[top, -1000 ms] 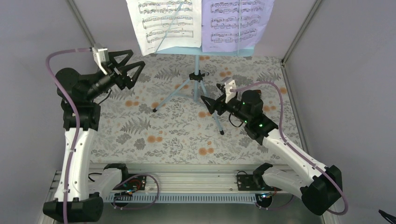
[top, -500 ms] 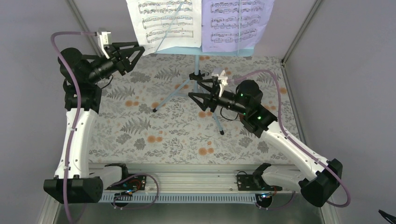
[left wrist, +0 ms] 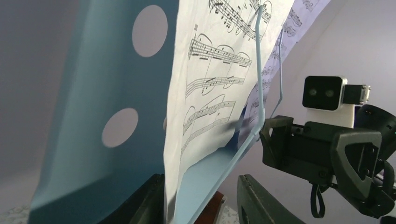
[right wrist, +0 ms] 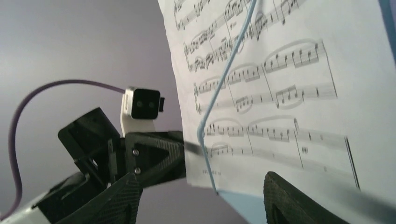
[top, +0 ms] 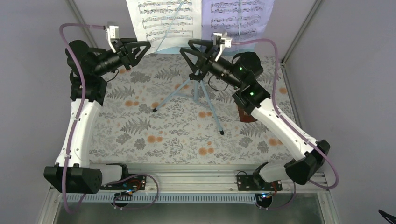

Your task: Pack up the instrument practice props

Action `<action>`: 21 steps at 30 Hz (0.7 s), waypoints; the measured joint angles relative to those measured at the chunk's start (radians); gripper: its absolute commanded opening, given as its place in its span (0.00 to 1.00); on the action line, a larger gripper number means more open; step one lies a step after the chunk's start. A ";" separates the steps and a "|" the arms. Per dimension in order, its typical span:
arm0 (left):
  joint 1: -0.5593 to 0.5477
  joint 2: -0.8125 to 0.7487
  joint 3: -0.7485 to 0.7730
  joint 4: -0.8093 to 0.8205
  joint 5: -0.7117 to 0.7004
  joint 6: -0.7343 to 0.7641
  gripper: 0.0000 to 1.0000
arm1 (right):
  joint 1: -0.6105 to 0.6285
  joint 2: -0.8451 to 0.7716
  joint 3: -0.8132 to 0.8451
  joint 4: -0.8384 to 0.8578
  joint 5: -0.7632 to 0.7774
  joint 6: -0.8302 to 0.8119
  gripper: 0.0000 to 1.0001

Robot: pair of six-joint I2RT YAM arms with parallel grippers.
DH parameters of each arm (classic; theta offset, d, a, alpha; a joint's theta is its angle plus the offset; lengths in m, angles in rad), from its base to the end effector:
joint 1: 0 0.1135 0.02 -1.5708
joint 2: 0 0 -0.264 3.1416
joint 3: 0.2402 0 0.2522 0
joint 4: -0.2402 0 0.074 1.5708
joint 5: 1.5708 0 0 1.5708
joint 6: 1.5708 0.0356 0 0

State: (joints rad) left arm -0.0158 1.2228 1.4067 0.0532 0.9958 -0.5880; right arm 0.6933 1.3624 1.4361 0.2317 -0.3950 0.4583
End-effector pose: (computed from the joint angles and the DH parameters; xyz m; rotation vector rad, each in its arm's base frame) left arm 0.2501 -0.0338 0.4874 0.4848 1.4714 -1.1432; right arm 0.2275 0.2068 0.4818 -0.5219 1.2919 1.2237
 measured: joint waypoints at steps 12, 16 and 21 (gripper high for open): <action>-0.060 0.060 0.052 -0.006 -0.024 0.031 0.02 | 0.000 0.275 0.386 -0.005 -0.024 0.119 0.54; -0.060 0.050 0.052 -0.020 -0.037 0.043 0.02 | 0.002 0.375 0.508 -0.005 -0.056 0.128 0.18; -0.060 0.032 0.044 -0.040 -0.062 0.057 0.02 | 0.027 0.417 0.520 0.047 -0.084 0.056 0.04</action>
State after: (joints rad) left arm -0.0757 1.2552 1.4506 0.0135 0.9337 -0.5308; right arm 0.7200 1.7794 1.9556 0.2790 -0.4793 0.5140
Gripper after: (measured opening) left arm 0.024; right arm 0.049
